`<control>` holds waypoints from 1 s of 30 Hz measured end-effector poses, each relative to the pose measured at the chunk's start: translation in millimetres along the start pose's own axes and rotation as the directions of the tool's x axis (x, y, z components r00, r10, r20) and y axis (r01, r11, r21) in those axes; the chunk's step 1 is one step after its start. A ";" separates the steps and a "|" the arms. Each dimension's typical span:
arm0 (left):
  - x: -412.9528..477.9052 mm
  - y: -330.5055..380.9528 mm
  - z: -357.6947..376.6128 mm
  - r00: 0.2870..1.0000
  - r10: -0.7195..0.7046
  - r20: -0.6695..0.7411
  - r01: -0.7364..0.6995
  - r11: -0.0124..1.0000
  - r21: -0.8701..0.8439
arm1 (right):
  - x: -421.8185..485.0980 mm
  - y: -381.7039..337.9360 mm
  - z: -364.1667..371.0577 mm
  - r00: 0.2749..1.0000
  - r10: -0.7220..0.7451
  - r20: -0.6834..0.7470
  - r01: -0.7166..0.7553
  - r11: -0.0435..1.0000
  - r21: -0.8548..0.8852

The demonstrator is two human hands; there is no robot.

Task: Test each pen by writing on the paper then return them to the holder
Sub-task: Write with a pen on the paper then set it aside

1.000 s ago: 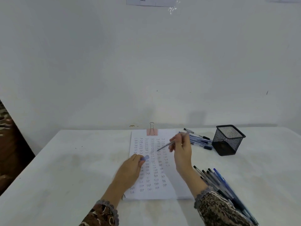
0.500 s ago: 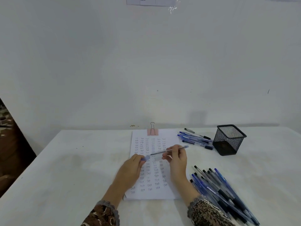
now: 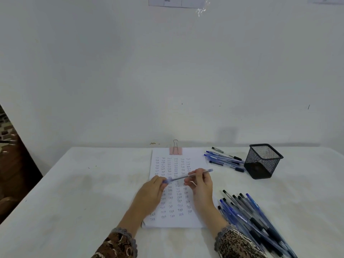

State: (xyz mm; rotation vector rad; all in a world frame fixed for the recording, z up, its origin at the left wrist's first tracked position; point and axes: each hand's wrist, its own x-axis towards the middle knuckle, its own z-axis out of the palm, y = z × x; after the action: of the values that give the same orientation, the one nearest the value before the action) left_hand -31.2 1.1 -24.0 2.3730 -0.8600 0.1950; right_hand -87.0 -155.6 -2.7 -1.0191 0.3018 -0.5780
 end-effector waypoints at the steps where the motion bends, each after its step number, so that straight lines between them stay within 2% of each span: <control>1: 0.3 0.2 -0.1 1.000 0.005 0.005 -0.005 1.000 0.004 | -0.4 0.6 0.3 1.000 0.010 0.024 -0.010 1.000 -0.009; 9: 0.5 -1.8 0.2 1.000 0.016 0.002 -0.016 1.000 -0.016 | -2.2 -1.2 -1.9 0.970 0.063 0.235 -0.010 0.976 -0.220; 14: 0.1 -0.3 -1.5 1.000 -0.009 0.018 0.010 0.997 -0.079 | -4.5 -4.0 -3.1 0.948 0.094 0.305 -0.007 0.961 -0.275; 17: 0.2 1.7 -3.6 1.000 -0.015 0.005 0.015 0.995 -0.096 | 2.0 -22.4 -8.5 0.919 0.175 0.354 -0.050 0.941 -0.335; 19: 0.3 2.2 -3.8 1.000 -0.023 0.005 0.023 0.995 -0.098 | 8.1 -40.7 -12.0 0.891 0.274 0.363 -0.089 0.888 -0.451; 20: 0.2 2.5 -3.9 1.000 -0.023 0.012 0.024 0.995 -0.098 | 10.0 -48.8 -11.2 0.877 0.317 0.360 -0.058 0.815 -0.577; 21: -0.3 2.2 -4.0 1.000 -0.011 0.015 0.013 0.994 -0.105 | 10.6 -55.0 -8.6 0.865 0.356 0.355 0.027 0.673 -0.739; 22: -0.6 1.8 -4.3 1.000 0.007 0.021 -0.004 0.995 -0.103 | 10.1 -59.1 -4.2 0.846 0.391 0.362 0.155 0.470 -0.869; 23: -0.6 -0.4 -3.5 1.000 0.025 0.016 -0.024 0.996 -0.084 | 9.1 -61.1 0.8 0.828 0.414 0.379 0.294 0.255 -0.921; 24: -0.7 -2.7 -2.8 1.000 0.029 0.003 -0.028 0.999 -0.040 | 6.2 -63.0 4.6 0.823 0.409 0.395 0.397 0.085 -0.914; 25: -1.0 -6.1 -1.7 1.000 0.003 -0.023 -0.003 1.000 0.002 | 2.3 -66.9 5.7 0.832 0.384 0.401 0.436 -0.007 -0.900; 27: -1.0 -11.5 -0.7 0.988 -0.122 -0.089 0.125 0.992 0.018 | -6.0 -80.2 -1.2 0.878 0.299 0.373 0.404 -0.048 -0.914; 28: -0.4 -13.2 -0.2 0.978 -0.187 -0.092 0.190 0.982 0.021 | -10.5 -87.5 -8.9 0.907 0.249 0.341 0.366 -0.064 -0.928; 30: 1.6 -13.5 1.0 0.964 -0.266 -0.016 0.266 0.958 0.105 | -20.7 -99.3 -30.6 0.968 0.142 0.208 0.231 -0.170 -0.958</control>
State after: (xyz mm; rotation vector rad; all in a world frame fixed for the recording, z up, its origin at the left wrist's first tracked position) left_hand -21.6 7.8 -30.9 2.5578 -0.5315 0.1358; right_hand -149.8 -204.4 67.3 -2.7669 0.5139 -0.0975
